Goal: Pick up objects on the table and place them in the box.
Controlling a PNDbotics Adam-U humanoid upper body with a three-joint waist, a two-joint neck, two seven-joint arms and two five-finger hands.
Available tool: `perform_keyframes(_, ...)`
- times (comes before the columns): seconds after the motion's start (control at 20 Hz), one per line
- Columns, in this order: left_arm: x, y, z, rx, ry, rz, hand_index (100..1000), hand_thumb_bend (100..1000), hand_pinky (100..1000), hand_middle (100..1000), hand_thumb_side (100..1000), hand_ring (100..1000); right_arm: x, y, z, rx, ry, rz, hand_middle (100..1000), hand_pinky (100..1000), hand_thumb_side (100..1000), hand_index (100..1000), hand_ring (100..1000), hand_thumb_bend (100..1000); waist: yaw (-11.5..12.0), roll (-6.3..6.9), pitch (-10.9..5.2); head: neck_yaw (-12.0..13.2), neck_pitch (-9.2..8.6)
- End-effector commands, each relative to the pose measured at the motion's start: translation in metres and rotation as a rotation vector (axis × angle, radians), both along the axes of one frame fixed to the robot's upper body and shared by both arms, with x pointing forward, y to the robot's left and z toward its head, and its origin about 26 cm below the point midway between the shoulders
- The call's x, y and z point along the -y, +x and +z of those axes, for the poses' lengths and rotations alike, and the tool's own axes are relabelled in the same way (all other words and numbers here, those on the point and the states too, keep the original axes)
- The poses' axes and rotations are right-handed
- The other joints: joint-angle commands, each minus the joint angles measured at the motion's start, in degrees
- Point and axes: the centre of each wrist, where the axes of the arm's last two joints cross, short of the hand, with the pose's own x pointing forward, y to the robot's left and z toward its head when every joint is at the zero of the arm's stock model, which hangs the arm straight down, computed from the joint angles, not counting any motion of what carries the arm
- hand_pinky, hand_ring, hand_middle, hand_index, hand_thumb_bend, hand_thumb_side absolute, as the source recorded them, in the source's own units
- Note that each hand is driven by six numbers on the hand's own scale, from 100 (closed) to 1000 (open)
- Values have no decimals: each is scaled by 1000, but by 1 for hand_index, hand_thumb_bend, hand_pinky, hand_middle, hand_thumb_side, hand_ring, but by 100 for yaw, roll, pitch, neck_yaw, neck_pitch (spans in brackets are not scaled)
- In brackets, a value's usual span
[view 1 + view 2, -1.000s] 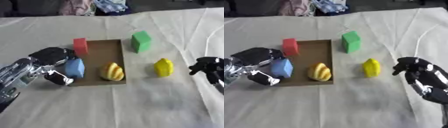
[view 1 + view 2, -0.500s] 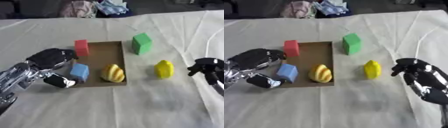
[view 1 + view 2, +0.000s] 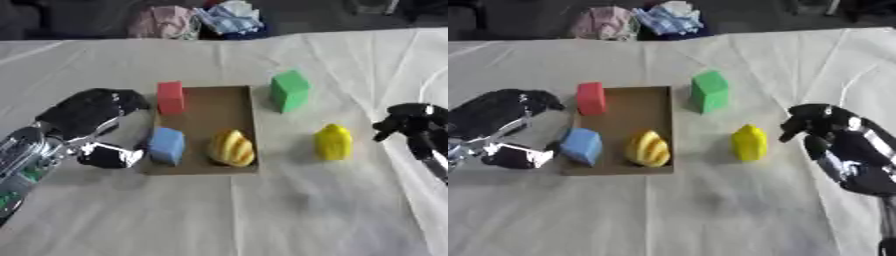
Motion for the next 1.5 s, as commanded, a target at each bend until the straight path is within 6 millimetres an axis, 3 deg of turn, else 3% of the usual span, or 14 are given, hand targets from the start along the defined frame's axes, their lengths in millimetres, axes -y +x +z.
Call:
perform_keyframes(0.05,-5,-4,5,110,-117,-42,880,100,791,772,515,762,6,11,16,69,-79,-2,670,844,341,850,651,100,73,-101,-202,-146,73)
perform_keyframes(0.3,-3,-10,-13,158,-338,-106,873,100,772,740,596,736,8,34,32,167,-215,8,691,846,264,875,672,100,251,-123,-243,-434,167)
perform_keyframes(0.65,2,-15,-32,196,-607,-123,867,100,743,705,644,704,14,69,42,260,-493,33,760,856,199,921,739,100,449,-152,-306,-674,283)
perform_keyframes(1.2,16,-21,-54,183,-789,-114,863,100,718,681,666,679,37,94,19,362,-902,72,877,888,212,983,853,100,592,-155,-364,-811,316)
perform_keyframes(1.5,20,-23,-60,160,-827,-94,863,100,715,678,687,676,49,95,9,380,-1061,91,902,897,405,996,879,100,633,-174,-403,-840,316)
